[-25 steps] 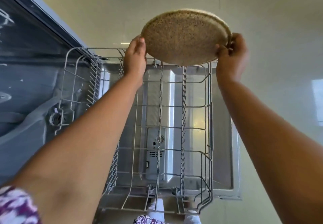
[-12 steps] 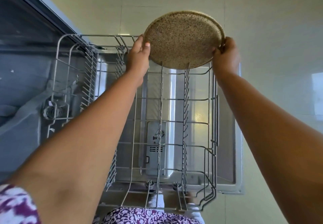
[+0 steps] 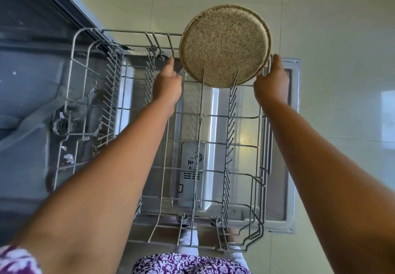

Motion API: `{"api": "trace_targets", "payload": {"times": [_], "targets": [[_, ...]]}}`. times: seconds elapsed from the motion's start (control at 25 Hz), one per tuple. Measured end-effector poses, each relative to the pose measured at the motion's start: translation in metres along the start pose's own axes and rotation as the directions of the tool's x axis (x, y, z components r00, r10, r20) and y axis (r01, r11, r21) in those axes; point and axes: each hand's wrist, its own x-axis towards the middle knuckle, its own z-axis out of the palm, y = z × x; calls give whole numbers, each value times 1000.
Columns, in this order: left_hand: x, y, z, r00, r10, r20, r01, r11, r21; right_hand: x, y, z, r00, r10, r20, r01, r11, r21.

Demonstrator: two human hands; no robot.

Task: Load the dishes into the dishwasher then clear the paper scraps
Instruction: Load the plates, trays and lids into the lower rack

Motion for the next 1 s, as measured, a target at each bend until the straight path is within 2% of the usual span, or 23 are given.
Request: {"api": "trace_targets", "payload": {"times": [0.08, 0.28, 0.36, 0.48, 0.64, 0.84, 1.0], "targets": [[-31, -15, -3, 999, -25, -41, 21, 996, -84, -27, -1, 0, 1000, 5, 18, -5, 1000, 9], [-125, -54, -11, 985, -172, -16, 159, 940, -303, -115, 6, 6, 984, 85, 153, -96, 994, 62], [-148, -60, -15, 981, -194, 1, 183, 925, -334, -149, 4, 3, 976, 72, 207, -82, 996, 41], [-182, -55, -33, 995, -100, -9, 93, 957, -273, -193, -9, -20, 955, 15, 297, -25, 999, 31], [-234, -25, -73, 998, 36, -59, -42, 994, -103, -246, -38, -73, 904, -108, 413, 105, 994, 28], [-322, 11, -128, 990, 92, -107, -99, 993, -61, -306, -84, -140, 831, -289, 476, 301, 952, 53], [-394, 37, -168, 970, 145, -196, -162, 984, -70, -349, -118, -187, 751, -446, 487, 465, 881, 90]]}}
